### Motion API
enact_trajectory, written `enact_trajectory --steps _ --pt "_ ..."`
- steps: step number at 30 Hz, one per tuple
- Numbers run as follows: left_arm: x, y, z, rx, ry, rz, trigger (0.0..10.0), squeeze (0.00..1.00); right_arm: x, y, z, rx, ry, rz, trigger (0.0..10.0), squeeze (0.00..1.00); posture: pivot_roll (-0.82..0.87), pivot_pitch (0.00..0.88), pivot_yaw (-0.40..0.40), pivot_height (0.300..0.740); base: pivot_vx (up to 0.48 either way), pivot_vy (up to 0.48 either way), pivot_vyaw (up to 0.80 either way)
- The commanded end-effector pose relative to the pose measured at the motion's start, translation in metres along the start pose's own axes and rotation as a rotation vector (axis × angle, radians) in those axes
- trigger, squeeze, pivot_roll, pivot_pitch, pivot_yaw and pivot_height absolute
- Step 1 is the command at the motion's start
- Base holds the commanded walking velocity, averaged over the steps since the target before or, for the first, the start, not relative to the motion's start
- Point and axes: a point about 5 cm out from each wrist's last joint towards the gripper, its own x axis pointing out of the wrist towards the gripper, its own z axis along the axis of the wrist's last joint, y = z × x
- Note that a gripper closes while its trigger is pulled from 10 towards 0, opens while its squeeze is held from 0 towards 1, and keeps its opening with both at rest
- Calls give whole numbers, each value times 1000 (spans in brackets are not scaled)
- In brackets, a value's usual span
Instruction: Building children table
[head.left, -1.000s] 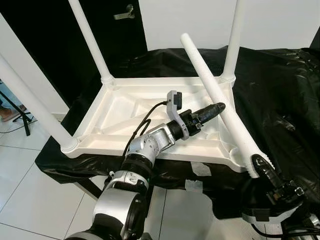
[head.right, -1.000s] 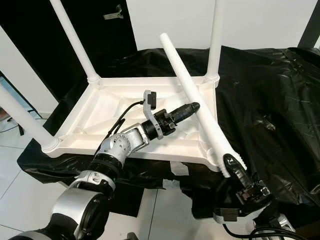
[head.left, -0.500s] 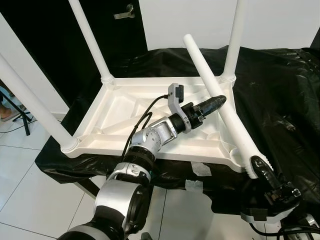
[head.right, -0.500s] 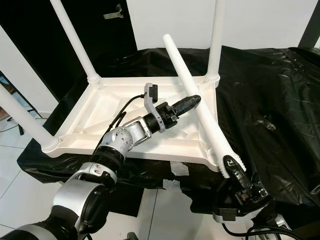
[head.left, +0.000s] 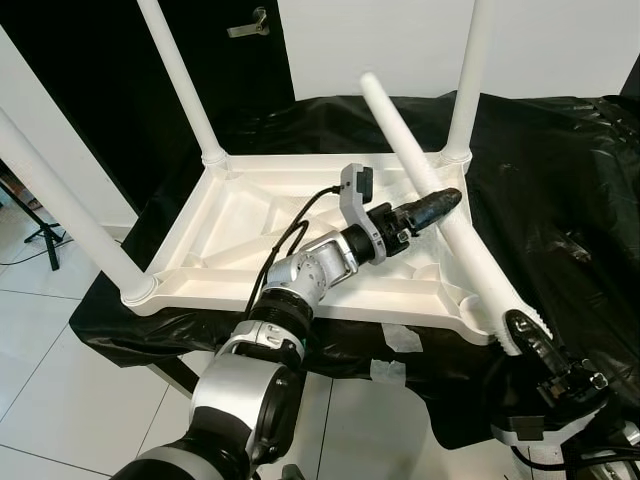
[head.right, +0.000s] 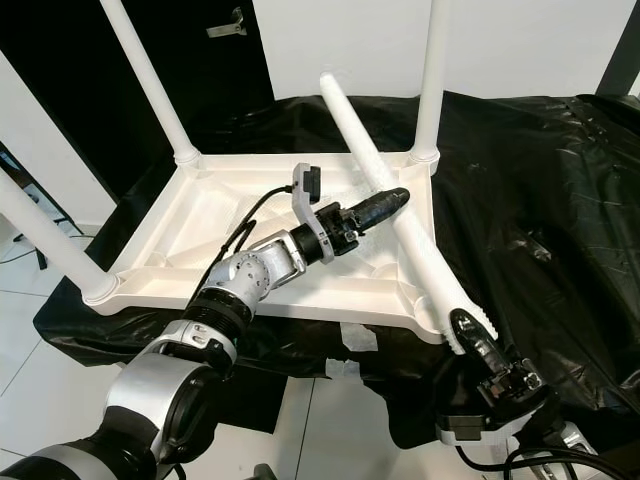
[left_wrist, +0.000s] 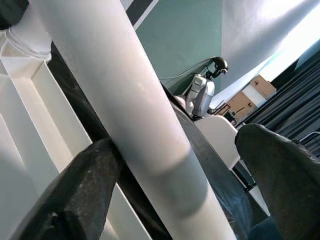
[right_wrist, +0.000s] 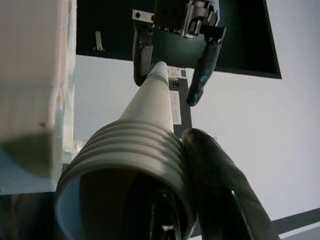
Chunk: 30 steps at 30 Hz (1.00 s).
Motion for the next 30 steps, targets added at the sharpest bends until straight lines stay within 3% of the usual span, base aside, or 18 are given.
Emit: enact_trajectory --steps 1,10,11,13,14,15,16,17,19,20,29,30 --pt "30 -27 -10 -9 2 -103 10000 0 0 -1 11 46 -62 16 0 0 -47 0 66 740 0 0 0" --pt "38 -32 -12 10 7 -96 10000 0 3 -6 10 52 -81 10 0 0 -44 0 63 740 0 0 0" --pt "38 -31 -11 13 0 -89 6392 0 3 -7 9 51 -80 7 0 0 -44 0 64 740 0 0 0" --pt "37 -31 -11 17 -6 -83 6392 0 3 -8 9 51 -80 5 0 0 -44 0 64 740 0 0 0" --pt "36 -29 -10 14 -16 -74 0 0 3 -9 9 51 -72 3 0 0 -43 0 67 740 0 0 0" --pt "35 -27 -9 12 -25 -68 0 0 3 -9 9 55 -60 1 941 0 -43 0 71 740 0 0 0" --pt "35 -27 -9 12 -25 -68 0 0 3 -9 9 55 -60 1 941 0 -43 0 71 740 0 0 0" --pt "33 -25 -8 10 -38 -64 0 0 3 -8 9 60 -45 1 4863 0 -41 0 72 740 0 0 0" --pt "32 -24 -6 8 -47 -63 0 0 3 -8 9 63 -35 1 4863 0 -40 0 73 740 0 0 0" --pt "31 -23 -2 -4 -69 -60 0 0 2 -6 10 69 -18 11 10000 0 -37 0 76 740 0 0 0" --pt "29 -17 7 -33 -111 -1 0 0 1 -1 12 94 48 23 10000 8 -37 0 84 740 0 0 0" --pt "28 -15 8 -42 -119 14 0 0 2 -1 12 107 69 17 10000 1000 -38 0 85 740 0 0 0"
